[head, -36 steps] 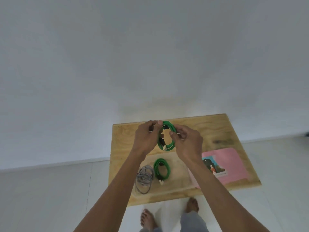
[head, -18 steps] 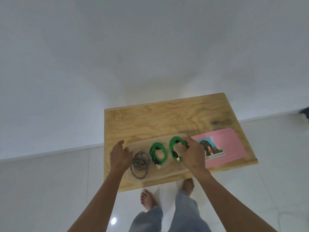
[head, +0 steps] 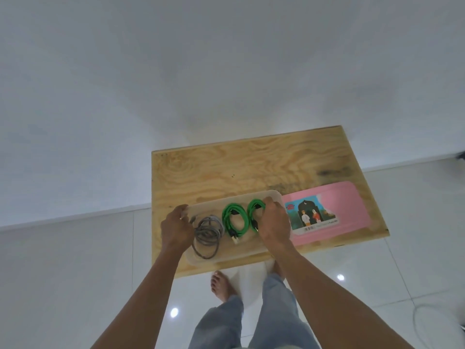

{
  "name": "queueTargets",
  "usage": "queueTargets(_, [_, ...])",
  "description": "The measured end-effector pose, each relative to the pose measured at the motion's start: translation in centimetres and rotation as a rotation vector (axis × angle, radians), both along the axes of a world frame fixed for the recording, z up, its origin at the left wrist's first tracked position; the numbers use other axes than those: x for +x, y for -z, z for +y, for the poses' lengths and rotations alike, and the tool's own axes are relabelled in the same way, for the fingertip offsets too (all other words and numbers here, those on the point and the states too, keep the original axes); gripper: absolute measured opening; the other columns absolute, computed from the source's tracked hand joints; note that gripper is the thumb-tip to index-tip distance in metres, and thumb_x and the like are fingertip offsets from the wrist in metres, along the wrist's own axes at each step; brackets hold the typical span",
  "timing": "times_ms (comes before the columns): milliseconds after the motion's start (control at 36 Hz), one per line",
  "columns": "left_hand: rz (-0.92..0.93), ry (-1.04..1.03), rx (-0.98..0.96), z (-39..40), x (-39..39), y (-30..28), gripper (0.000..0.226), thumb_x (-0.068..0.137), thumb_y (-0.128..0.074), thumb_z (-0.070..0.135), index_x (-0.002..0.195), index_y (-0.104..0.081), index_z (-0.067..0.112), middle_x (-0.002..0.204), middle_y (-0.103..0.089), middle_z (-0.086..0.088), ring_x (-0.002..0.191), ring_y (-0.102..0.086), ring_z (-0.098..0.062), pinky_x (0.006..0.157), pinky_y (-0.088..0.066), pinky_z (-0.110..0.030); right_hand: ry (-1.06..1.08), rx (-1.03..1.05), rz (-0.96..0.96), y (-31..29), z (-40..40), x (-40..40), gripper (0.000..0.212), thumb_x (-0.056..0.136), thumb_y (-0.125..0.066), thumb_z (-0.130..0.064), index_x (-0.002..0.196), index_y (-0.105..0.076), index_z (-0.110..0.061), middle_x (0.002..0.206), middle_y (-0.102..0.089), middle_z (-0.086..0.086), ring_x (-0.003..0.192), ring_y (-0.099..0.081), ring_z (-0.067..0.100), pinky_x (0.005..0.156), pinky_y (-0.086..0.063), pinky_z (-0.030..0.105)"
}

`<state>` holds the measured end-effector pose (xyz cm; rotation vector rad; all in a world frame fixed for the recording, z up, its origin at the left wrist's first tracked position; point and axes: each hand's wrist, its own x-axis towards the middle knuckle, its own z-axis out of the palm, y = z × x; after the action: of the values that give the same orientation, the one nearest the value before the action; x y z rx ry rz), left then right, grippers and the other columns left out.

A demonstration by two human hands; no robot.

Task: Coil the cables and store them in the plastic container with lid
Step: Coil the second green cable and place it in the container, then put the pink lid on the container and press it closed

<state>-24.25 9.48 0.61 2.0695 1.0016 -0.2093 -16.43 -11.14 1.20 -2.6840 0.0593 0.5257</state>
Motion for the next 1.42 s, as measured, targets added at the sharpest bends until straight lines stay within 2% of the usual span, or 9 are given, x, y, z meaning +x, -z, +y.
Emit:
queueTargets(139, [-0.003, -0.030, -0.017, 0.0, 0.0, 0.2, 0.037, 0.106, -0.043, 0.014, 0.141, -0.057, 0.012, 0.139, -0.059, -0.018, 0.120, -0.059, -0.036, 0.089, -0.045, -0.034, 0.002, 0.000, 0.023, 0.4, -0.1, 0.2, 0.030, 0.093, -0.051, 0.001, 0.124, -0.054, -0.002, 0.117, -0.065, 0.020, 0.106, -0.062, 0.038, 0.080, -0.050, 0.042])
queueTargets(278, [-0.012, -0.040, -0.029, -0.4, -0.2, -0.3, 0.041, 0.107, -0.042, 0.011, 0.145, -0.053, 0.014, 0.145, -0.054, -0.018, 0.129, -0.053, -0.037, 0.101, -0.045, -0.040, 0.003, 0.032, 0.048, 0.5, -0.2, 0.4, 0.033, 0.094, -0.051, -0.003, 0.126, -0.054, -0.004, 0.117, -0.066, 0.019, 0.108, -0.063, 0.037, 0.083, -0.051, 0.041])
queueTargets(556, [-0.022, -0.030, -0.053, -0.3, -0.4, -0.3, 0.041, 0.106, -0.043, 0.012, 0.146, -0.052, 0.017, 0.146, -0.054, -0.018, 0.130, -0.053, -0.037, 0.102, -0.046, -0.042, -0.033, 0.047, 0.082, -0.2, -0.1, -0.4, 0.060, 0.093, -0.053, 0.004, 0.149, -0.034, -0.003, 0.144, -0.051, 0.018, 0.133, -0.048, 0.034, 0.107, -0.040, 0.038])
queueTargets(833, [-0.035, -0.037, -0.034, -0.3, 0.0, -0.9, 0.045, 0.103, -0.051, 0.018, 0.149, -0.049, 0.016, 0.144, -0.056, -0.019, 0.128, -0.056, -0.036, 0.105, -0.045, -0.044, 0.039, 0.222, 0.046, -1.9, -1.2, -0.1, 0.060, 0.091, -0.053, 0.005, 0.148, -0.042, -0.009, 0.137, -0.058, 0.015, 0.126, -0.055, 0.033, 0.106, -0.047, 0.042])
queueTargets(889, [-0.066, -0.030, 0.023, -0.4, 0.5, -1.4, 0.046, 0.103, -0.053, 0.021, 0.148, -0.049, 0.014, 0.144, -0.056, -0.019, 0.128, -0.056, -0.036, 0.105, -0.045, -0.045, 0.061, 0.283, -0.007, -2.7, -1.6, 0.4, 0.056, 0.092, -0.055, 0.002, 0.146, -0.047, -0.010, 0.126, -0.065, 0.015, 0.117, -0.062, 0.030, 0.102, -0.050, 0.039])
queueTargets(972, [-0.162, -0.039, 0.112, -1.2, 1.6, -2.9, 0.046, 0.102, -0.055, 0.024, 0.146, -0.050, 0.012, 0.146, -0.054, -0.017, 0.133, -0.052, -0.035, 0.110, -0.043, -0.050, 0.078, 0.357, -0.076, -4.3, -2.4, 1.4, 0.047, 0.097, -0.049, -0.001, 0.143, -0.050, -0.008, 0.129, -0.064, 0.014, 0.120, -0.061, 0.028, 0.102, -0.047, 0.028])
queueTargets(1194, [-0.372, 0.050, 0.158, -7.6, 7.1, -6.4, 0.047, 0.101, -0.058, 0.026, 0.145, -0.051, 0.012, 0.145, -0.053, -0.015, 0.128, -0.056, -0.032, 0.102, -0.050, -0.050, 0.103, 0.421, -0.163, -5.2, -8.0, 5.9, 0.036, 0.096, -0.051, -0.009, 0.131, -0.061, -0.015, 0.116, -0.067, 0.008, 0.099, -0.062, 0.018, 0.082, -0.043, 0.020])
queueTargets(1333, [-0.354, 0.136, 0.141, -15.6, 10.2, -6.7, 0.046, 0.100, -0.059, 0.026, 0.143, -0.052, 0.011, 0.143, -0.052, -0.014, 0.125, -0.058, -0.032, 0.101, -0.050, -0.046, 0.192, 0.398, -0.132, -4.4, -14.9, 8.3, 0.034, 0.094, -0.055, -0.008, 0.125, -0.064, -0.017, 0.114, -0.069, 0.007, 0.104, -0.066, 0.024, 0.091, -0.054, 0.035])
queueTargets(1417, [-0.298, 0.198, 0.118, -20.8, 11.8, -6.0, 0.047, 0.099, -0.060, 0.023, 0.143, -0.052, 0.009, 0.142, -0.052, -0.016, 0.121, -0.059, -0.031, 0.101, -0.048, -0.041, 0.215, 0.350, -0.100, -3.4, -19.1, 9.7, 0.036, 0.092, -0.054, -0.006, 0.122, -0.065, -0.022, 0.115, -0.070, 0.003, 0.108, -0.065, 0.023, 0.090, -0.055, 0.035])
